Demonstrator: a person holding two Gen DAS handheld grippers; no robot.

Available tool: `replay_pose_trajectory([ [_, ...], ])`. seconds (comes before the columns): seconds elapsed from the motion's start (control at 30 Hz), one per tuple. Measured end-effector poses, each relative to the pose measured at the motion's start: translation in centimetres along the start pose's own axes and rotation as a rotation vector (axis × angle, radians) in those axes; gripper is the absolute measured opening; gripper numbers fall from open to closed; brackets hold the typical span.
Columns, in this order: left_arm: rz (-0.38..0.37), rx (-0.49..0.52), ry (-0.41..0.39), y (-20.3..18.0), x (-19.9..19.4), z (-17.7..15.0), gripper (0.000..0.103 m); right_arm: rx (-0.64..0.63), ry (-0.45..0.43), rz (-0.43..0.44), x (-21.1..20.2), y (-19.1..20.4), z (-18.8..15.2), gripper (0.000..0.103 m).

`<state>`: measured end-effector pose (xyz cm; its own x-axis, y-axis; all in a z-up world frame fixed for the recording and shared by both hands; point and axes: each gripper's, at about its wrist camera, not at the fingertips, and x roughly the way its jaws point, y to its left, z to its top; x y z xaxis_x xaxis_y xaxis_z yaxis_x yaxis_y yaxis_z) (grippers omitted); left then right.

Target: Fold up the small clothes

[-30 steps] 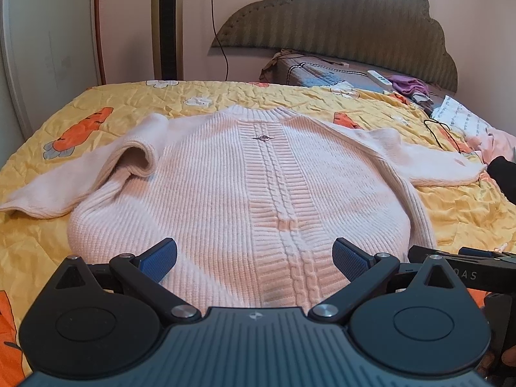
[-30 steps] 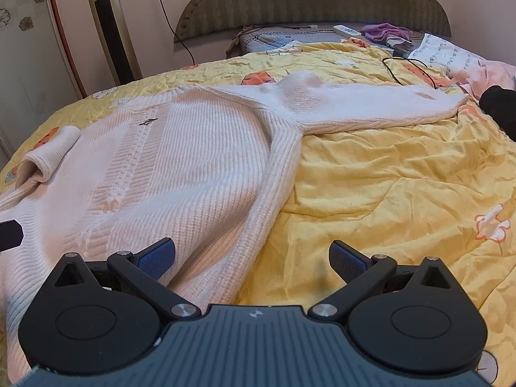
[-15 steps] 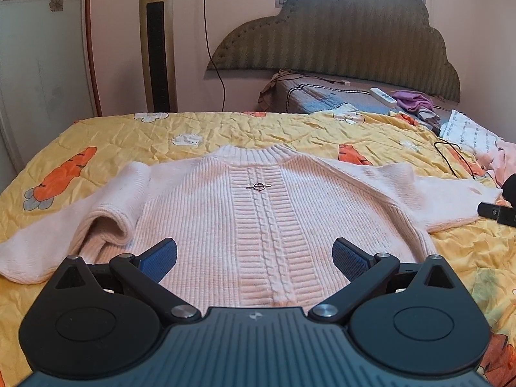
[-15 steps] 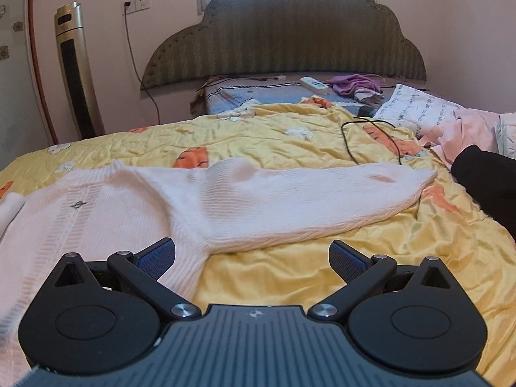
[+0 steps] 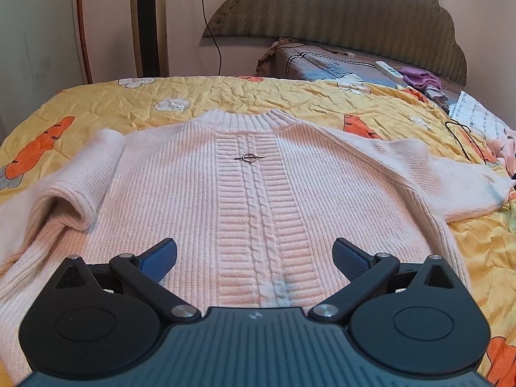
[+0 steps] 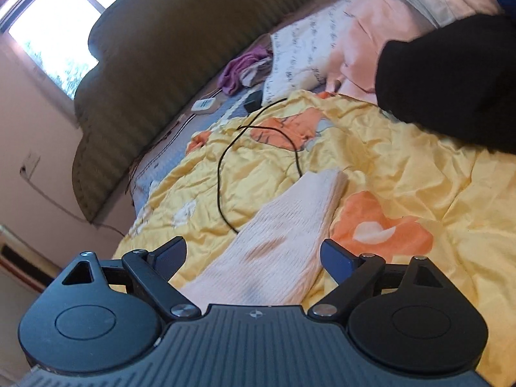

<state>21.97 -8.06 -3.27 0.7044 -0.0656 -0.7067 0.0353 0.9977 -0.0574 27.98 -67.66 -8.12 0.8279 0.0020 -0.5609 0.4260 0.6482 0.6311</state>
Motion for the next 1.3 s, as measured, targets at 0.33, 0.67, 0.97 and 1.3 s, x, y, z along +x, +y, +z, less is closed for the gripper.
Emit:
replay_pose_trajectory([
  [0.33, -0.007, 0.002, 0.047, -0.6, 2.0, -0.4, 0.103, 0.073, 0.006, -0.041, 5.4, -2.8, 2.6, 0.083],
  [0.67, -0.142, -0.100, 0.053, 0.6, 2.5, 0.7, 0.103, -0.007, -0.066, -0.042, 5.8, -2.7, 2.1, 0.014],
  [0.97, -0.653, -0.532, 0.138, 2.1, 8.0, 4.7, 0.103, -0.350, 0.008, 0.324, 0.0, 10.5, -7.6, 0.015],
  [1.3, -0.776, -0.762, 0.331, -1.0, 14.8, 3.6, 0.103, -0.631, 0.282, 0.550, -1.7, 20.0, -24.7, 0.015],
])
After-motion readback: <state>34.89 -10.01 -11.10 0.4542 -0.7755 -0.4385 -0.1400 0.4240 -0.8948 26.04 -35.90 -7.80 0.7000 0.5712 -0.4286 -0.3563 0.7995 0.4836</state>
